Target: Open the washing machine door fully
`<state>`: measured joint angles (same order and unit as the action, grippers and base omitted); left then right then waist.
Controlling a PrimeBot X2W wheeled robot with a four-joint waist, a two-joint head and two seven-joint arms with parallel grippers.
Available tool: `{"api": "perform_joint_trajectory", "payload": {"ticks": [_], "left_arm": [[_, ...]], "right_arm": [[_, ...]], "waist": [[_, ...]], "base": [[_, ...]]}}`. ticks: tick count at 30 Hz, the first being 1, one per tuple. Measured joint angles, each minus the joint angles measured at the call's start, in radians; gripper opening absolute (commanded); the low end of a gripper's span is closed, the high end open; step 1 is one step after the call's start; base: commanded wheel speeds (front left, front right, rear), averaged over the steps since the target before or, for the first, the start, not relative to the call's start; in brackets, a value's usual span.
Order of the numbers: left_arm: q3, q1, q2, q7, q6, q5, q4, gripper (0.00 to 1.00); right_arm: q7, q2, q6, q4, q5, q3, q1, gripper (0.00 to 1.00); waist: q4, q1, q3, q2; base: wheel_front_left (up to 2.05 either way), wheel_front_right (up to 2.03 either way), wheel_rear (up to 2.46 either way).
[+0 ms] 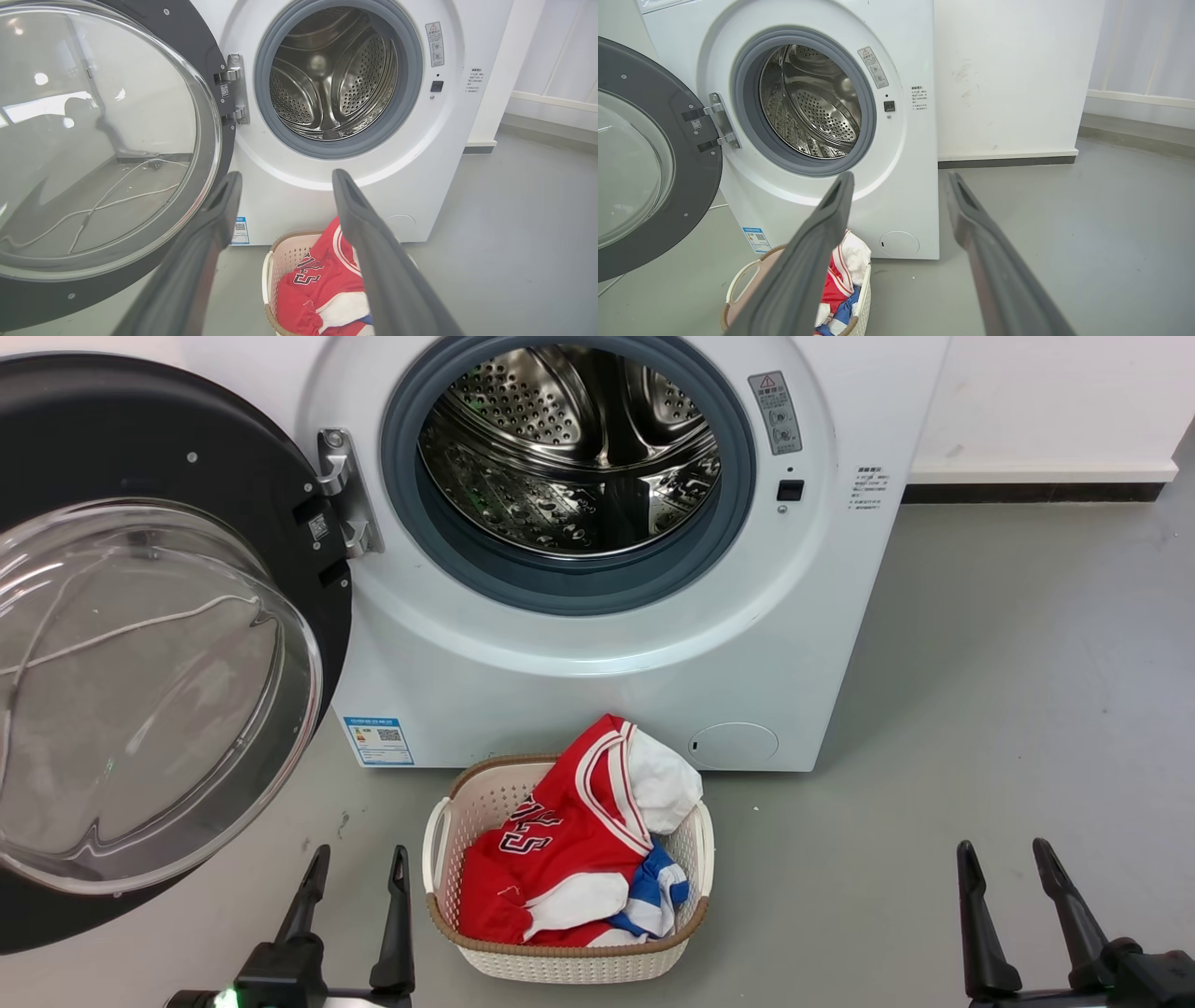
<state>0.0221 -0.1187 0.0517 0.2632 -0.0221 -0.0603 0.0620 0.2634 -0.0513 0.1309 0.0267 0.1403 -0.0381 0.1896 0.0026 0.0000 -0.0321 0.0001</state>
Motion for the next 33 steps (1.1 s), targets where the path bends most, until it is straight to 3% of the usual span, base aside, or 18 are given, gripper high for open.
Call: {"api": "perform_joint_trajectory", "payload": {"ticks": [16, 17, 23, 33], "left_arm": [[-0.004, 0.000, 0.000, 0.000, -0.006, 0.021, 0.009, 1.00], [-0.006, 0.000, 0.000, 0.000, -0.006, 0.022, 0.010, 0.00], [0.001, -0.007, -0.001, -0.010, -0.006, 0.013, 0.067, 0.00], [-0.020, 0.004, -0.001, -0.059, -0.019, -0.190, 0.087, 0.00]], "right_arm": [[0.000, 0.000, 0.000, -0.004, 0.002, 0.000, 0.000, 1.00], [0.000, 0.000, 0.000, -0.004, 0.002, 0.000, 0.000, 0.00], [-0.003, 0.000, 0.000, -0.057, 0.008, 0.004, 0.002, 0.00], [-0.040, -0.005, 0.000, -0.085, 0.211, 0.009, -0.012, 0.00]], "waist": [[-0.005, 0.0000, 0.001, 0.0000], [-0.005, 0.0000, 0.000, 0.0000], [-0.006, 0.0000, 0.001, 0.0000], [-0.006, 0.0000, 0.003, 0.0000]], "base": [[0.00, 0.00, 0.00], [0.00, 0.00, 0.00], [0.00, 0.00, 0.00], [0.00, 0.00, 0.00]]}}
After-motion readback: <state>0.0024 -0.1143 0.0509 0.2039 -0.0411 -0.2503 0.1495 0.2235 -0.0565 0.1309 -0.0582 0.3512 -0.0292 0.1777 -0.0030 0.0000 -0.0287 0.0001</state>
